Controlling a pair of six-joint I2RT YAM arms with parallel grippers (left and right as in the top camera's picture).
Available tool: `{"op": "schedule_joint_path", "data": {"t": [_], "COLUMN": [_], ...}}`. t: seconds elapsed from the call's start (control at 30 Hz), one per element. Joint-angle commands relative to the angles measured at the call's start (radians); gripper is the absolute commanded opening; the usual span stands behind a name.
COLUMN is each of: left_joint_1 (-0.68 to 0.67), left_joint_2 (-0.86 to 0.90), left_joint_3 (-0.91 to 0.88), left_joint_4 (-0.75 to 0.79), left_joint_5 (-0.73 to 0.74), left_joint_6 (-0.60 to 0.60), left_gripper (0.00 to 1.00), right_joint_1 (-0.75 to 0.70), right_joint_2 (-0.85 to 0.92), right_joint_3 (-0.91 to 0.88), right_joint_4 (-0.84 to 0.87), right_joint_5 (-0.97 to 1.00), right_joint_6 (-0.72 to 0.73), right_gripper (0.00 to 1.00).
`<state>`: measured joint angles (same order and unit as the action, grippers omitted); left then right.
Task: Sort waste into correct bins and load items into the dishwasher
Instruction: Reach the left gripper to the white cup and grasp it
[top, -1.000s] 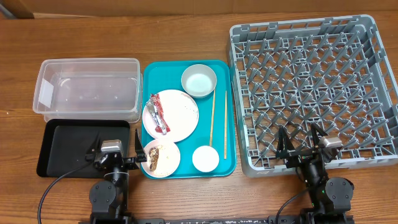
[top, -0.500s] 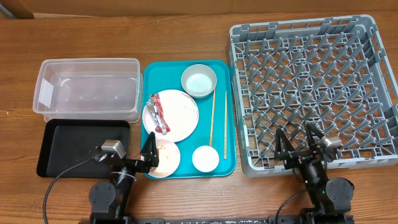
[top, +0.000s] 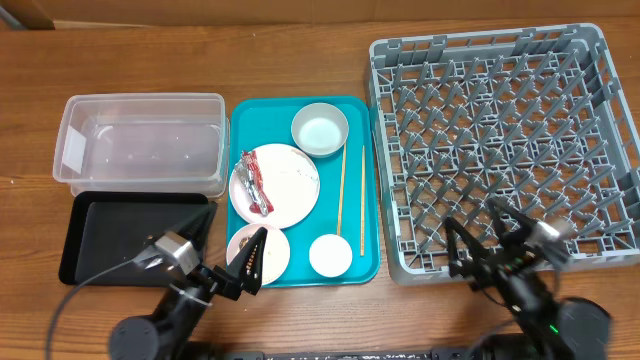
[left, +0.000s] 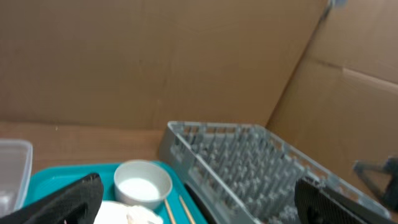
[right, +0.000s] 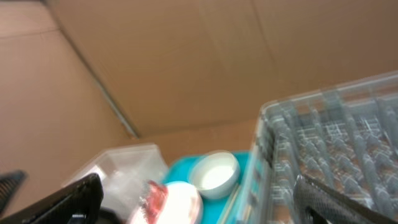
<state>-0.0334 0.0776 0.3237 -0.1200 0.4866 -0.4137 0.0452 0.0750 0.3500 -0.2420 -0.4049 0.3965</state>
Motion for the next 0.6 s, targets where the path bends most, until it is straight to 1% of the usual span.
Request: {"op": "schedule_joint_path", "data": {"t": [0.0,0.17,0.27,0.33,0.4,0.43,0.5,0.57], "left_joint_1": [-0.006,-0.006,-0.006,-0.006,-0.006,-0.006,-0.006,-0.006], "left_joint_2": [0.140,0.410,0.570,0.663,0.732,0.756,0.789,0.818], "left_joint_3": [0.210,0.521,0.717,0.828,0.900,0.918,0.925,0.924], "left_joint_4": [-0.127,-0.433,-0.654,-0.775,-0.843,-0.865,-0.873,-0.873], "left_joint_5": [0.008,0.005,0.004,0.020,0.089,0.139,0.206,0.225], "left_joint_6": [0.078,0.082,0.153,0.167,0.166,0.137,0.125,0.107], "left_gripper": [1.00,1.00,1.00,1.00,1.00,1.00,1.00,1.00], "right_joint_1": [-0.006,-0.006,-0.006,-0.006,-0.006,-0.006,-0.006,-0.006], "right_joint_2": [0.110,0.372,0.533,0.629,0.705,0.733,0.774,0.804], "right_joint_3": [0.225,0.525,0.674,0.756,0.814,0.829,0.836,0.836], "right_joint_4": [-0.112,-0.410,-0.563,-0.639,-0.693,-0.710,-0.732,-0.739], "right_joint_5": [0.003,0.030,0.029,0.023,0.002,-0.027,-0.097,-0.130], "right_joint_6": [-0.012,-0.018,-0.072,-0.086,-0.086,-0.086,-0.086,-0.086], "right_gripper": [1.00,1.00,1.00,1.00,1.00,1.00,1.00,1.00]}}
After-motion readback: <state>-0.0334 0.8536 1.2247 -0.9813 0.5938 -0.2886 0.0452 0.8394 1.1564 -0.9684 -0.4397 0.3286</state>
